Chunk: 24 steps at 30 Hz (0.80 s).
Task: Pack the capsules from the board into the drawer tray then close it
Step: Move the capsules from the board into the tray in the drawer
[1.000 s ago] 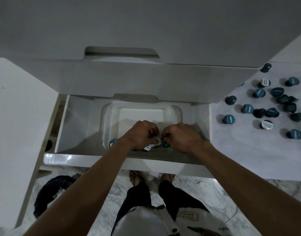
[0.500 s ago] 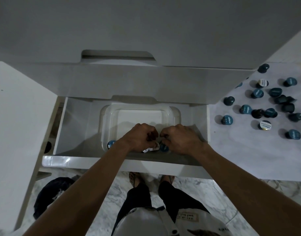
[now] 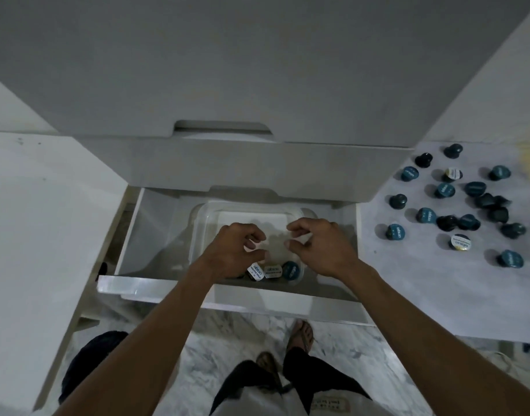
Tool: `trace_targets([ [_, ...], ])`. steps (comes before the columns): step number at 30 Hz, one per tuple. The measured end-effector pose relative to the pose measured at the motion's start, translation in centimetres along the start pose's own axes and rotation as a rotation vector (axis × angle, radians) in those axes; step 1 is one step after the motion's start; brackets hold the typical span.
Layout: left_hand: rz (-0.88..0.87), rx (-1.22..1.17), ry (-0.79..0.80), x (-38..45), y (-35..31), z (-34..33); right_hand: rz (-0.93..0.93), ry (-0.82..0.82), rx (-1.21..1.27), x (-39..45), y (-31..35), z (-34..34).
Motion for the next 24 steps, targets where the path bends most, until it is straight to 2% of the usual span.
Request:
trace_targets([
  [7, -0.129, -0.065, -0.138, -1.9, -4.1, 0.2, -0.103, -0.231, 0.212, -5.1, 1.1, 3.7],
  [12, -0.260, -0.188, -0.199, -3.1, -9.1, -3.3, -0.183, -0.431, 0.300, -10.4, -1.9, 7.1],
  [17, -0.363, -0.285, -0.133, -3.3, -15.6, -9.0, -0.264, -0.568, 0.338, -15.8, -7.3, 11.4],
  [24, -0.403, -0.241, -0.029, 0.5, -21.8, -19.0, -0.346, -0.650, 0.301, -20.2, -18.6, 17.5],
])
Point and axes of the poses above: each hand's wrist, its own x-axis towards the middle knuckle, its own z-axis out of the back of the hand, y = z × x, the point moved 6 cm from there along x, towards the middle knuckle, and after that the axes turned 14 degrees about -x, right-handed, at the moved point
